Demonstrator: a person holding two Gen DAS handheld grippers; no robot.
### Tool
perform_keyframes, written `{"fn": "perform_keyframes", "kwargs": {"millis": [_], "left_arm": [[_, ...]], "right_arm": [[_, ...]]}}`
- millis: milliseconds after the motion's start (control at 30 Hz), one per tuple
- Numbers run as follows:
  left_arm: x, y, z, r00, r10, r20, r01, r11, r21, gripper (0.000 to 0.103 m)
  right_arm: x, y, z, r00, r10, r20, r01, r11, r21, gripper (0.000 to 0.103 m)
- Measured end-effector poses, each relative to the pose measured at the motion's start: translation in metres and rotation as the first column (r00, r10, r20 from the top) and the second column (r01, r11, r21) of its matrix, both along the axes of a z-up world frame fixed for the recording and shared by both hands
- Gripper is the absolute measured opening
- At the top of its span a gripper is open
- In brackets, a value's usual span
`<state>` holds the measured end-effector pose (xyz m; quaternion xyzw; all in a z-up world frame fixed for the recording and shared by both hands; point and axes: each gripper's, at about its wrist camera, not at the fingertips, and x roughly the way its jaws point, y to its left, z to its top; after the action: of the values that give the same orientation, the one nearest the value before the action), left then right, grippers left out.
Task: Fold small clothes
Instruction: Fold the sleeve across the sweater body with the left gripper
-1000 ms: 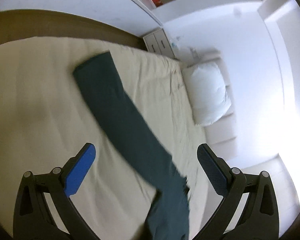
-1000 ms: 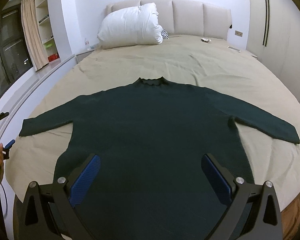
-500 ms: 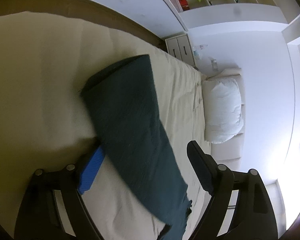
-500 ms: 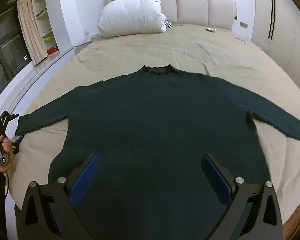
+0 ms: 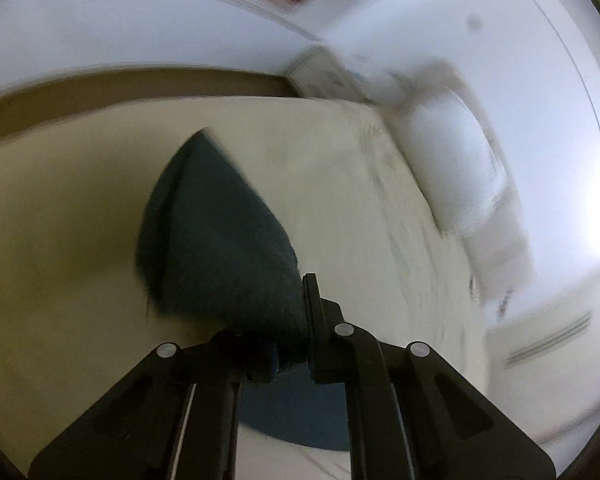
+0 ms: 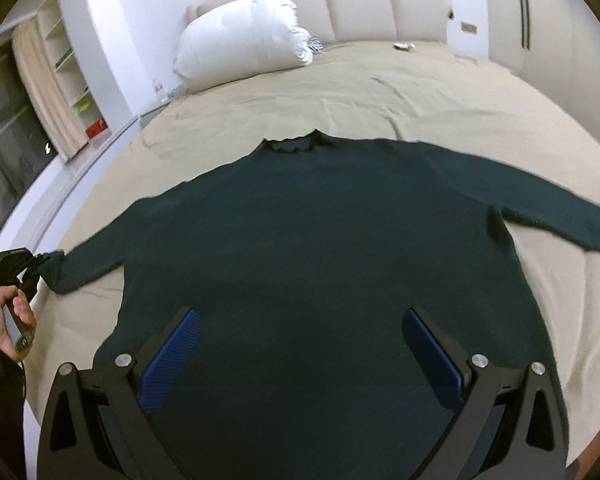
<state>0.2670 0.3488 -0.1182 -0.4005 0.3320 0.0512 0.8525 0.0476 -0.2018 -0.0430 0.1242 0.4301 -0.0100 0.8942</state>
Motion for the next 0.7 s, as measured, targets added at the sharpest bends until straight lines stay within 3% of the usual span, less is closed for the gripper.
{"fn": "perform_keyframes", "kwargs": {"millis": [67, 100, 200, 300, 333, 367, 433, 533, 700], "left_arm": [[0.015, -0.055, 0.028, 0.992, -0.125, 0.026, 0.121, 0.985, 0.126, 0.008], [0.026, -0.096, 0.042, 0.977, -0.212, 0.037, 0.2, 0.958, 0.207, 0.008], [0.039, -0.196, 0.057, 0.92, -0.391, 0.032, 0.357, 0.867, 0.348, 0.008], [0.043, -0.297, 0.043, 0.843, -0.537, -0.038, 0.481, 0.719, 0.502, 0.008], [0.045, -0.329, 0.026, 0.813, -0.575, -0.093, 0.524, 0.652, 0.548, 0.008], [0.044, -0.351, 0.007, 0.792, -0.595, -0.135, 0.554, 0.608, 0.568, 0.008], [0.05, -0.381, -0.022, 0.77, -0.606, -0.201, 0.597, 0.571, 0.564, 0.008], [0.052, -0.397, -0.062, 0.745, -0.609, -0.271, 0.64, 0.54, 0.547, 0.009], [0.032, -0.408, -0.073, 0.728, -0.629, -0.272, 0.647, 0.501, 0.575, 0.01]], "right_arm": [[0.002, -0.012, -0.001, 1.0, -0.018, 0.001, 0.018, 1.0, 0.026, 0.103], [0.002, -0.015, -0.002, 1.0, -0.023, 0.002, 0.023, 0.999, 0.032, 0.103], [0.008, -0.034, -0.004, 0.999, -0.045, 0.008, 0.044, 0.997, 0.068, 0.103], [0.018, -0.056, -0.007, 0.998, -0.065, 0.013, 0.063, 0.989, 0.132, 0.103], [0.022, -0.064, -0.008, 0.997, -0.072, 0.011, 0.069, 0.985, 0.155, 0.103], [0.029, -0.073, -0.01, 0.997, -0.077, 0.006, 0.075, 0.981, 0.181, 0.103], [0.041, -0.085, -0.016, 0.997, -0.077, -0.011, 0.078, 0.971, 0.228, 0.103], [0.059, -0.093, -0.024, 0.998, -0.051, -0.025, 0.057, 0.952, 0.299, 0.103], [0.107, -0.081, -0.032, 0.998, 0.053, -0.02, -0.04, 0.91, 0.412, 0.102]]}}
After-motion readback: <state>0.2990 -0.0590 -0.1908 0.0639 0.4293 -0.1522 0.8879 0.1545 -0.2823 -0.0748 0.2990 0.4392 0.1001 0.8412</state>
